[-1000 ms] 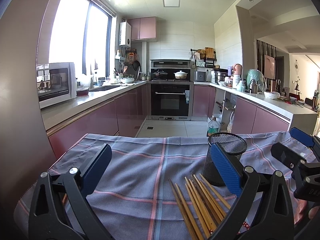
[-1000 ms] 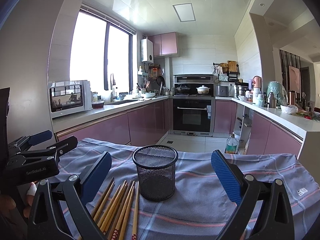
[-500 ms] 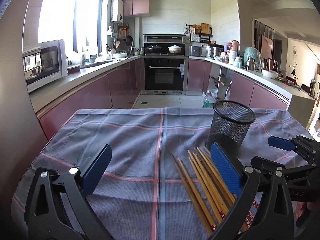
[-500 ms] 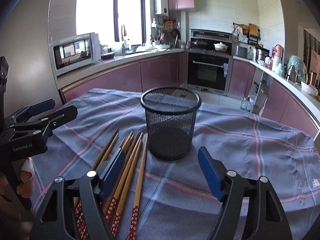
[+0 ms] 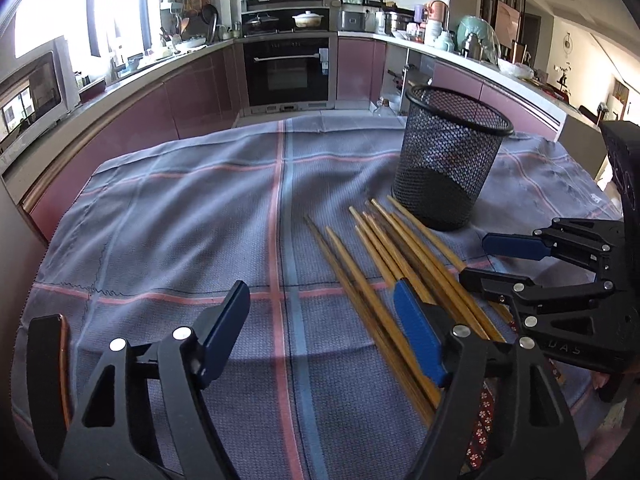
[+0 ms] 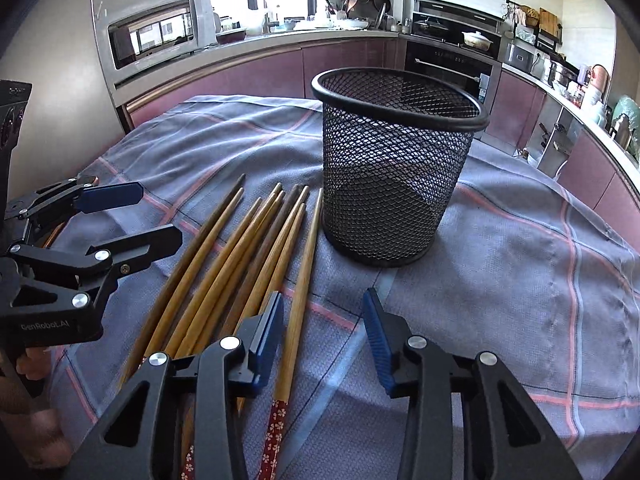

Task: Organize utensils
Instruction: 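Lower both tools toward the wooden chopsticks beside the black mesh cup, then close the left tool on one chopstick while the right tool closes on another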

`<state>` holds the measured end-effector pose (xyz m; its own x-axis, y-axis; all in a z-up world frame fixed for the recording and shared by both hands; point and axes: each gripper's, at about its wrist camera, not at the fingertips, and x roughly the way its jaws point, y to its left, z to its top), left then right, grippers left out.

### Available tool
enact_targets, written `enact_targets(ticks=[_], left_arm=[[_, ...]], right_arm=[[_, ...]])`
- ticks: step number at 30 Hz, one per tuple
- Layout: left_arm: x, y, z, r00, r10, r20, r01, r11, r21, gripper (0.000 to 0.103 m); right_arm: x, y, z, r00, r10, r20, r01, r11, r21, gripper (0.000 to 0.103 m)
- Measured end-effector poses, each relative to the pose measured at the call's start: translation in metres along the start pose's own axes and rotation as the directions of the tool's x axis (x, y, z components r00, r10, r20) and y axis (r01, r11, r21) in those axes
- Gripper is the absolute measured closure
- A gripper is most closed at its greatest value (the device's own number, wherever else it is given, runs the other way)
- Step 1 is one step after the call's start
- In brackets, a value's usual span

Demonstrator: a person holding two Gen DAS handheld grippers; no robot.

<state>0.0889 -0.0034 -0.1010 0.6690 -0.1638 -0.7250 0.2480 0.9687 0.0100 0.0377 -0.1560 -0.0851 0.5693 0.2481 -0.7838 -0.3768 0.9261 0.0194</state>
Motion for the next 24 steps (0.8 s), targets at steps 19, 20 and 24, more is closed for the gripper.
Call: enact_targets(ticks=[19,20,24], left_arm=[[0.022,0.006,0.001,0.986,-0.119,-0.118,0.119,0.993,-0.001,0.060],[0.023,0.006,0.001,0.985,-0.124,-0.122,0.125,0.992,0.000,0.060],[0.027,0.003,0.006,0.983,-0.119,-0.141,0.123,0.992,0.018,0.061]], right_arm=[[0.009,0.003,0.009,1.000,0.002,-0.018,-0.002,1.000,-0.025,0.072],[0.010,0.003,0.011,1.000,0.000,-0.018,-0.001,1.000,-0.026,0.072],[0.015,0.005,0.015,1.000,-0.003,-0.021,0.003,0.999,-0.033,0.072]])
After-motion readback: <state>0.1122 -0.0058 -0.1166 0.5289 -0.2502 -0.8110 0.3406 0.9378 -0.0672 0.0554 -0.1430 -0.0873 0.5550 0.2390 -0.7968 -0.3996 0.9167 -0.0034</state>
